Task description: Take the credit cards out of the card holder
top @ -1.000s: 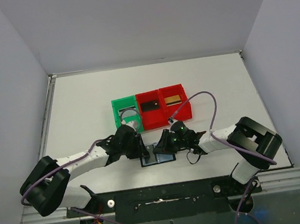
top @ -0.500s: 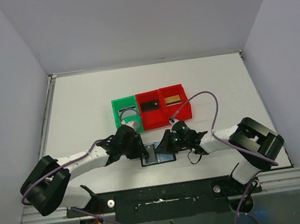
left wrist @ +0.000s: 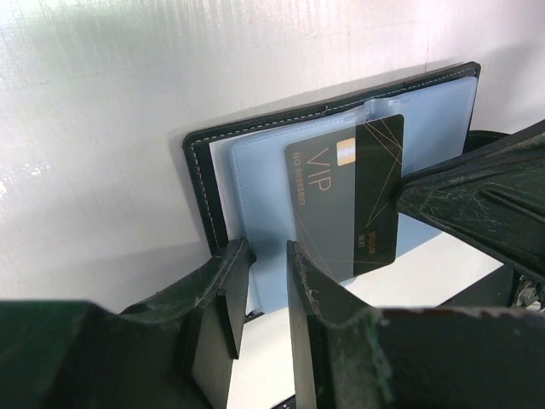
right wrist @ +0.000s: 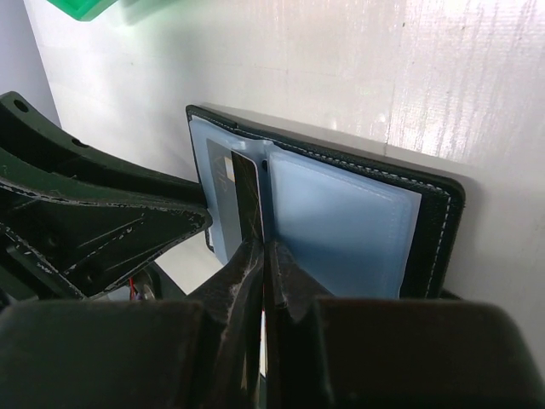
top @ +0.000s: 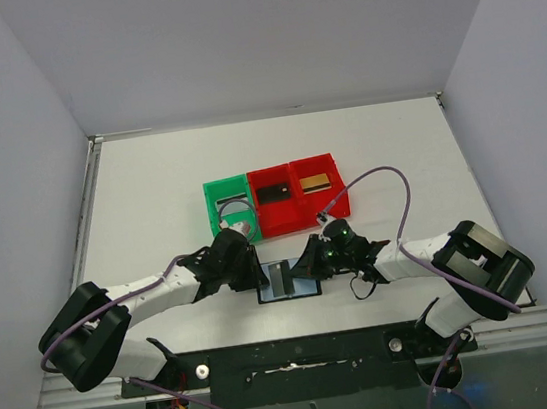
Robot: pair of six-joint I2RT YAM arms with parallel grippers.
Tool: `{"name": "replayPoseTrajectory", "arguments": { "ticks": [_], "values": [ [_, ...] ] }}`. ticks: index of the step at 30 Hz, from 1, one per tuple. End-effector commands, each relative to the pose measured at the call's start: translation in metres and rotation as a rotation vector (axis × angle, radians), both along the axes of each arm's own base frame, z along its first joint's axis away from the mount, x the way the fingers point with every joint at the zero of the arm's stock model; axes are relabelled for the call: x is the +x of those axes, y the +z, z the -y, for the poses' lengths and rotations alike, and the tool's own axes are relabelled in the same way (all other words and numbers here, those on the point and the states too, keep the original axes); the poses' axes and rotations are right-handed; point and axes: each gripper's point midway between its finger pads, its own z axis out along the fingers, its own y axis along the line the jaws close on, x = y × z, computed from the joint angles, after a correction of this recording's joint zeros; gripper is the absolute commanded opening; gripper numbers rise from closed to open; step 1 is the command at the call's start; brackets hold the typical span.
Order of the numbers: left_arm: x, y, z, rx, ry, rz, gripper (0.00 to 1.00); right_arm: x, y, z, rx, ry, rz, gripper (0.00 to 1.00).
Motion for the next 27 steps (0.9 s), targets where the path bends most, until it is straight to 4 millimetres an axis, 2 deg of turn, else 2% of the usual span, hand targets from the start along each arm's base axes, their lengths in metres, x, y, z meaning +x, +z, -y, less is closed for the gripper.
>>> {"name": "replayPoseTrajectory", "arguments": {
  "ticks": [1, 9, 11, 16, 22, 25, 27],
  "values": [
    [0.004, 0.004, -0.002, 0.033, 0.004, 0.012, 0.24, 0.005, 0.011, -0.002, 0.028, -0.001, 0.033, 0.0],
    [0.016, 0.05, 0.015, -0.084, -0.003, 0.103, 0.29, 0.005, 0.007, 0.001, 0.02, -0.018, 0.023, 0.0],
    [0.023, 0.071, 0.026, -0.138, -0.014, 0.141, 0.3, 0.005, 0.008, 0.001, 0.018, -0.021, 0.024, 0.0],
    [0.024, 0.088, 0.043, -0.24, -0.053, 0.168, 0.34, 0.005, 0.007, 0.003, 0.014, -0.028, 0.022, 0.0],
    [0.017, 0.069, 0.052, -0.252, -0.093, 0.108, 0.34, 0.006, 0.007, 0.003, 0.015, -0.034, 0.021, 0.0],
    [0.008, 0.04, 0.042, -0.197, -0.073, 0.045, 0.33, 0.006, 0.008, 0.003, 0.015, -0.035, 0.023, 0.0],
    [0.005, 0.027, 0.038, -0.171, -0.068, 0.018, 0.31, 0.006, 0.008, 0.002, 0.017, -0.032, 0.023, 0.0]
  ]
}}
